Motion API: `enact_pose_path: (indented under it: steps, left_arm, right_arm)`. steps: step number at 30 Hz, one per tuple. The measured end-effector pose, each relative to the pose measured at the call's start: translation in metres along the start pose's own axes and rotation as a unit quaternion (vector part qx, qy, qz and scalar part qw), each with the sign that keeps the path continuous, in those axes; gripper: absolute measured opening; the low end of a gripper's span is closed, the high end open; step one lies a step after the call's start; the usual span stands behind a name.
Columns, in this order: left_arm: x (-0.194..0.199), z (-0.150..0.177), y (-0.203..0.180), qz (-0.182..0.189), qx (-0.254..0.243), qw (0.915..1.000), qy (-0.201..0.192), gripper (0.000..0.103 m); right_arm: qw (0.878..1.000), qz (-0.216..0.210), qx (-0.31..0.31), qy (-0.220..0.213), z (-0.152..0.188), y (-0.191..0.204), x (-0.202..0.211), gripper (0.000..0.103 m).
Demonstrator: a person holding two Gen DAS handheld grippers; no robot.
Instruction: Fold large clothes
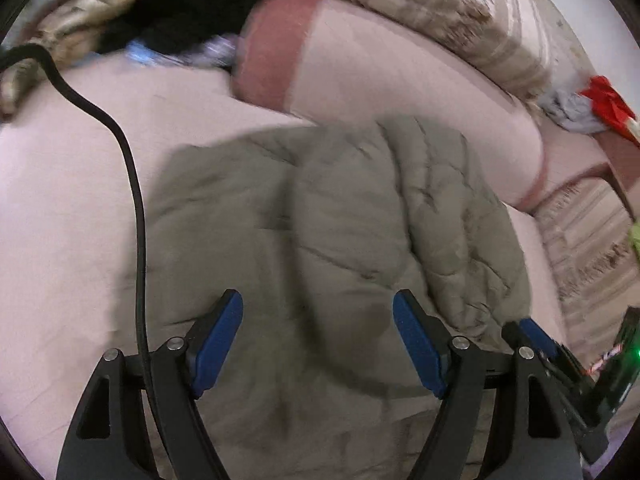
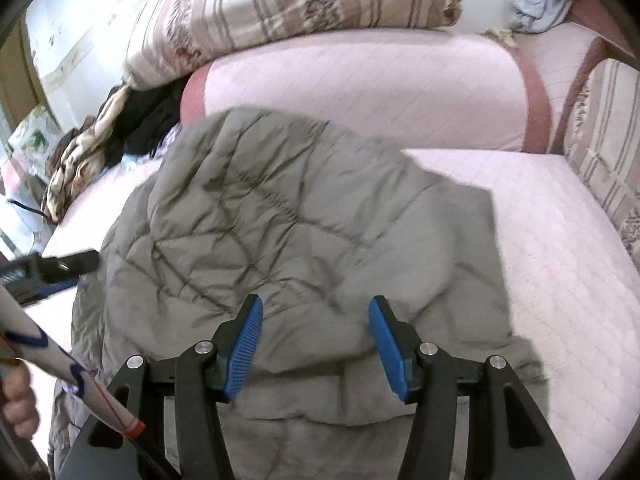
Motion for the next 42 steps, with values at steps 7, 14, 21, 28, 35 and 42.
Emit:
enact_pose_path:
  steps: [7, 14, 21, 28, 35, 42]
  left_arm:
    - [-0.043, 0.000, -0.015, -0.015, -0.021, 0.9993, 0.026, 0.074]
    - [-0.064, 0.016, -0.018, -0.076, -0.095, 0.9926, -0.001, 0.058]
    - [-0.065, 0.024, -0.024, -0.109, -0.122, 0.9860, -0.030, 0.060]
    - [-0.051, 0.034, -0.033, -0.126, -0.138, 0.9823, -0.010, 0.052]
    - [-0.028, 0.046, -0.040, -0.142, -0.148, 0.9786, -0.017, 0.050]
    - [0.027, 0.059, -0.050, -0.141, -0.176, 0.9727, -0.055, 0.050]
  right_arm:
    - [0.999, 0.003, -0.033, 0.032, -0.005, -0.023, -0.032, 0.061]
    - [0.998, 0.006, -0.030, 0.053, 0.008, -0.023, -0.060, 0.065]
    - [0.999, 0.038, -0.005, 0.031, 0.010, -0.012, -0.068, 0.067]
    - [0.998, 0.045, -0.002, 0.050, 0.016, -0.011, -0.058, 0.068]
    - [0.996, 0.067, 0.024, 0.060, 0.019, -0.003, -0.044, 0.071]
    - [0.999, 0.048, 0.002, 0.025, 0.003, -0.003, -0.006, 0.071]
Point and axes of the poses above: each gripper's, at about its wrist camera, not at the fingertips, and x roughly against the way its jaws point, y to its left, z to its underside, the point moved 5 cm from there along -x, roughly the way its jaws point, and after that the axes turned 8 degrees about z, right-handed, at the moved point
